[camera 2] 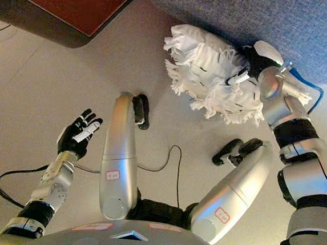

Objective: Pick up the pillow and put it on the sofa.

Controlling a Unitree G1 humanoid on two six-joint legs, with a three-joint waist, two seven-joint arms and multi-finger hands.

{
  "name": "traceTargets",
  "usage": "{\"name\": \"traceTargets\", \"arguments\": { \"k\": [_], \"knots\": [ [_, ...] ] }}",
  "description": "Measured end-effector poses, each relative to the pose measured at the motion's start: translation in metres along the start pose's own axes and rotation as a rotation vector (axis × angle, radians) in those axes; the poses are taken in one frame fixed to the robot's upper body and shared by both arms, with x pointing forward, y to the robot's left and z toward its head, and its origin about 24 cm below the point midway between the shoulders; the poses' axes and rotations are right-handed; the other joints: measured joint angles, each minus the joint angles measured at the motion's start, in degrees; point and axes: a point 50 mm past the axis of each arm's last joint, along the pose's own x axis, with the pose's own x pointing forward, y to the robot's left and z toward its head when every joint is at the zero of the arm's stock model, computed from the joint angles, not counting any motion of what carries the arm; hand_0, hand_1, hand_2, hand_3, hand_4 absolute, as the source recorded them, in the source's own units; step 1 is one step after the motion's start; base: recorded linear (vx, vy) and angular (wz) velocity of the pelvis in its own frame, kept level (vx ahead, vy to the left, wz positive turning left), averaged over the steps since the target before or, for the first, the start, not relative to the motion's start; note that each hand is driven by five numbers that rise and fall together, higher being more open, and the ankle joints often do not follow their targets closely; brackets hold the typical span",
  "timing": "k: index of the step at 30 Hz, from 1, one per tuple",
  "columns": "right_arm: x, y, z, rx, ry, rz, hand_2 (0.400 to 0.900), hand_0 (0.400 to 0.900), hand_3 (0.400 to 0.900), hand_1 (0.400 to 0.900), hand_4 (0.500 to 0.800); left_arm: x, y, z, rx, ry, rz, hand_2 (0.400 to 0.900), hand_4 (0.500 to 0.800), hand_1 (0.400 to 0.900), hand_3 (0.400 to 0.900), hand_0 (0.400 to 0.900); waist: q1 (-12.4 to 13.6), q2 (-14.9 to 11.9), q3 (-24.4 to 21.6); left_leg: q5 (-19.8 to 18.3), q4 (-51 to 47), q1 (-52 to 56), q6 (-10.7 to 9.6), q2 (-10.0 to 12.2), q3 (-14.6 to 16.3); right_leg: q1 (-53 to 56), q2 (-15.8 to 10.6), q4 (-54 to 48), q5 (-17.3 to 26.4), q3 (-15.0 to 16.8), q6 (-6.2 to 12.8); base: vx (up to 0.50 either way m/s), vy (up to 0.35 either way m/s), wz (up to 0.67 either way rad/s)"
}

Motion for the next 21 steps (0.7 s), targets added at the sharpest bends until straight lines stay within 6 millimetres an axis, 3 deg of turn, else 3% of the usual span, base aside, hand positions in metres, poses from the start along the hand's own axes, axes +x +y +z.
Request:
{"name": "traceTargets", "arguments": {
  "k": [8,15,21],
  "knots": [
    [0.006,0.011,-0.01,0.099,0.113,0.082,0.4,0.4,0.4,0.4,0.5,-0.005,0.004,-0.005,0.005,0.019,-0.005,0.9,0.8,0.9,0.9,0.9,1.6,0.3,0.0,0.0,0.0,2.2,0.0,0.1,0.0,2.4,-0.1,0.0,-0.1,-0.1,0.02,0.04,0.004,-0.03],
    [0.004,0.049,-0.022,0.236,0.151,0.197,0.4,0.4,0.4,0.4,0.5,-0.009,0.006,-0.01,0.034,0.034,-0.004,0.9,0.8,0.9,0.9,0.9,1.5,0.5,0.0,-0.2,0.0,3.2,-0.2,0.1,0.0,3.8,-0.3,-0.2,-0.5,-0.4,0.11,0.03,0.004,-0.03],
    [0.002,0.061,-0.024,0.345,0.143,0.198,0.4,0.4,0.4,0.4,0.5,-0.009,0.005,-0.009,0.034,0.031,-0.005,0.9,0.8,0.9,0.9,0.9,1.2,0.6,0.0,-0.4,-1.4,5.0,-0.4,0.9,0.2,5.9,0.3,-1.8,-0.6,-1.3,0.15,-0.01,0.011,-0.08]
  ]
}}
